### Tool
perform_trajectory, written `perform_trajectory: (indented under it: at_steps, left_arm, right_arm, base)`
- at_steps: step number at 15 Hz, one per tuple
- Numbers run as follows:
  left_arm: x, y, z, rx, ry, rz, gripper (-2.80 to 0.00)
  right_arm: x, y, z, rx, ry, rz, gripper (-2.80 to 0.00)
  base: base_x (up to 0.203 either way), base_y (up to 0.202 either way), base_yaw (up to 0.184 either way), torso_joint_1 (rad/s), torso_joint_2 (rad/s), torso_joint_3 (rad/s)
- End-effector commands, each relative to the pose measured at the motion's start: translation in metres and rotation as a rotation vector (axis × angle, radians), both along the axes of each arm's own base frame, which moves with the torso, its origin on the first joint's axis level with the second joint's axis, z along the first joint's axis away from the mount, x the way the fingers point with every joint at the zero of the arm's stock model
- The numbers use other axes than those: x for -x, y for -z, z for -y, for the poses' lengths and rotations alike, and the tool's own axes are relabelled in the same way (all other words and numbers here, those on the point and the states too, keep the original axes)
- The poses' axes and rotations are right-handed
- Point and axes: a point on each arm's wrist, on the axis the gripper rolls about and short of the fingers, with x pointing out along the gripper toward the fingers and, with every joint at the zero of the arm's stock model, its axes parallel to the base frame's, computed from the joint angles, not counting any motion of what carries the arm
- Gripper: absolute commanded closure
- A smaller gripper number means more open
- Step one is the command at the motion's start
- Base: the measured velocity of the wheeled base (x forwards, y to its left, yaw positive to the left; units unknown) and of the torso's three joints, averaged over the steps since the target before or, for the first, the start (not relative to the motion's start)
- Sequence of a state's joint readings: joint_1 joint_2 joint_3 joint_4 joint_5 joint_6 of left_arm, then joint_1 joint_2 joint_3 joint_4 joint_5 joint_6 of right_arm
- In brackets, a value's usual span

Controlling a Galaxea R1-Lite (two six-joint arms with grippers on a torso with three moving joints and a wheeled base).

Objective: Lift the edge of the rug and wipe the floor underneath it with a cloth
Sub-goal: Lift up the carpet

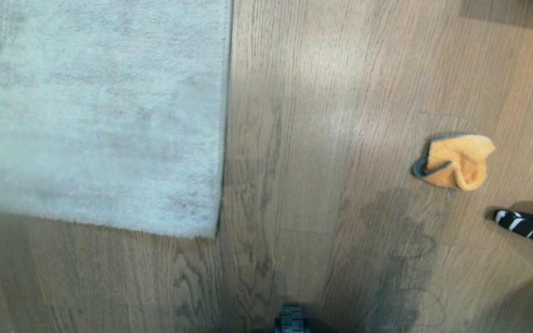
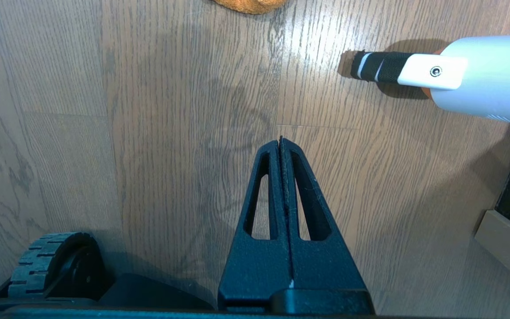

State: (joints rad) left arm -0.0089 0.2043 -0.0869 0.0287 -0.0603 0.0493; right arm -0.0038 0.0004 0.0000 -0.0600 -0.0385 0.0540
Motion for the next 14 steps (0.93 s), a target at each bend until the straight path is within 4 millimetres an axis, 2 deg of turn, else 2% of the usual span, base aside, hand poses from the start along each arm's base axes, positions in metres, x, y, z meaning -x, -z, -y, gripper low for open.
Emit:
perform_trajectory:
  at_steps: [1, 4, 7, 11, 14]
  left_arm:
    - [-0.02, -0.02, 0.001, 0.007, 0.045, -0.124, 0.0]
    - [-0.04, -0.042, 0.003, 0.001, 0.105, -0.187, 0.0]
    - [-0.063, -0.047, 0.004, -0.015, 0.138, -0.293, 0.0]
    - [-0.112, -0.052, 0.014, -0.033, 0.214, -0.468, 0.0]
    - [-0.147, -0.049, 0.034, -0.077, 0.273, -0.541, 0.0]
  right_arm:
    - [0.0, 0.0, 0.0, -0.001, 0.0, 0.001, 0.0]
    - [0.0, 0.0, 0.0, 0.0, 0.0, 0.001, 0.0]
    - [0.0, 0.0, 0.0, 0.0, 0.0, 0.001, 0.0]
    - [0.0, 0.0, 0.0, 0.0, 0.0, 0.002, 0.0]
    - [0.0, 0.0, 0.0, -0.001, 0.001, 0.001, 0.0]
  base:
    - [0.0, 0.0, 0.0, 0.0, 0.0, 0.0]
    - [0.0, 0.0, 0.0, 0.0, 0.0, 0.0]
    - [0.0, 0.0, 0.0, 0.0, 0.0, 0.0]
    - [0.0, 0.0, 0.0, 0.0, 0.0, 0.0]
    - [0.0, 0.0, 0.0, 0.0, 0.0, 0.0]
